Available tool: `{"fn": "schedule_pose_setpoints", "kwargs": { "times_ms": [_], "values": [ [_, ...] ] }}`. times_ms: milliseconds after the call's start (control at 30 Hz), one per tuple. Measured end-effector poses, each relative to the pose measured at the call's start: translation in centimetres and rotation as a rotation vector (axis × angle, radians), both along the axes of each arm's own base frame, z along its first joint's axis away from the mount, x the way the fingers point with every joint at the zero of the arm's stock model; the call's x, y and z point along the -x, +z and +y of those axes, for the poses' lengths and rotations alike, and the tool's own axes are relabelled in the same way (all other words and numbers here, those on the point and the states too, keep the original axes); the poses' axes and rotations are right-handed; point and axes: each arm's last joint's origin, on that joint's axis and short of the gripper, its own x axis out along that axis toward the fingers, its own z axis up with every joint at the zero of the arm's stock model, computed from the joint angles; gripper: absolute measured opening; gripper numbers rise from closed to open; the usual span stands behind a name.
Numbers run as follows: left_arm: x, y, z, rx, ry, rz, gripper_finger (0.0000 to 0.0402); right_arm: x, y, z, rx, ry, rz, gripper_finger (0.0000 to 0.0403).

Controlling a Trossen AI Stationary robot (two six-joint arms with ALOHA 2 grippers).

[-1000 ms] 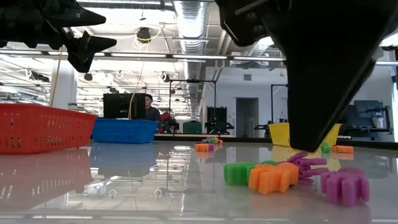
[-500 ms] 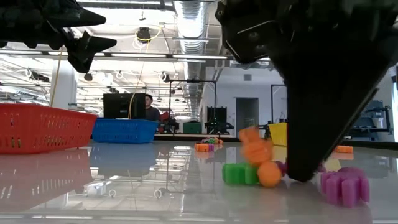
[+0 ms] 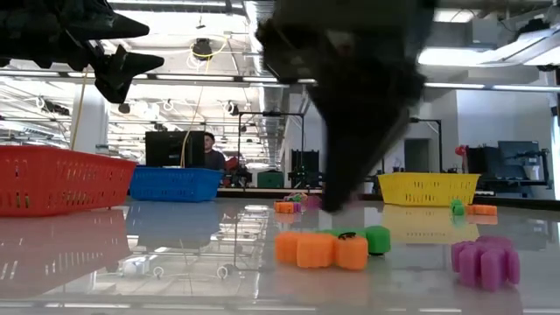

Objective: Sort Halloween decoration
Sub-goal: Put the violet skeleton toy into the blue bin, then put the orange skeleton toy into the yellow bin

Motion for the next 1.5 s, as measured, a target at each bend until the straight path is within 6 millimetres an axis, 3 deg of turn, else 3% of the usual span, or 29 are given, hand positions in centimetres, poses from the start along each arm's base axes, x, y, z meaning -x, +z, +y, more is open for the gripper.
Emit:
{"fn": "schedule_pose_setpoints", "kwargs": {
  "times_ms": [300, 533, 733, 867, 1000, 1167, 1333, 1500],
  "values": [
    [0.0, -0.2, 0.0, -0.010, 0.001, 0.021, 0.0226, -2.7, 3.6, -2.3, 0.062, 0.150, -0.101, 0.0057],
    [0.0, -0.2, 0.0, -0.010, 0.001, 0.022, 0.0226, -5.6, 5.4, -5.0, 0.162, 0.257, -0.303, 0.0058],
    [0.0, -0.2, 0.0, -0.009, 0.002, 0.023, 0.0226, -9.2, 7.4, -11.7, 0.307, 0.267, -0.556, 0.0058],
    [0.0, -0.3, 0.0, -0.010, 0.002, 0.027, 0.0226, -10.4, 8.3, -17.1, 0.380, 0.229, -0.646, 0.0058],
    [0.0, -0.7, 0.0, -0.018, 0.013, 0.069, 0.0226, -11.3, 7.3, -22.7, 0.380, 0.163, -0.691, 0.0060],
    [0.0, -1.5, 0.2, 0.011, 0.082, 0.147, 0.0226, -12.4, 4.3, -29.3, 0.293, 0.062, -0.792, 0.0087],
    [0.0, -1.2, 0.3, -0.026, 0.105, 0.124, 0.0226, -12.3, 1.9, -33.1, 0.177, 0.000, -0.829, 0.0137],
    [0.0, -0.6, 0.3, -0.074, 0.108, 0.065, 0.0226, -11.7, 2.1, -34.6, 0.120, -0.021, -0.826, 0.0189]
  ]
}}
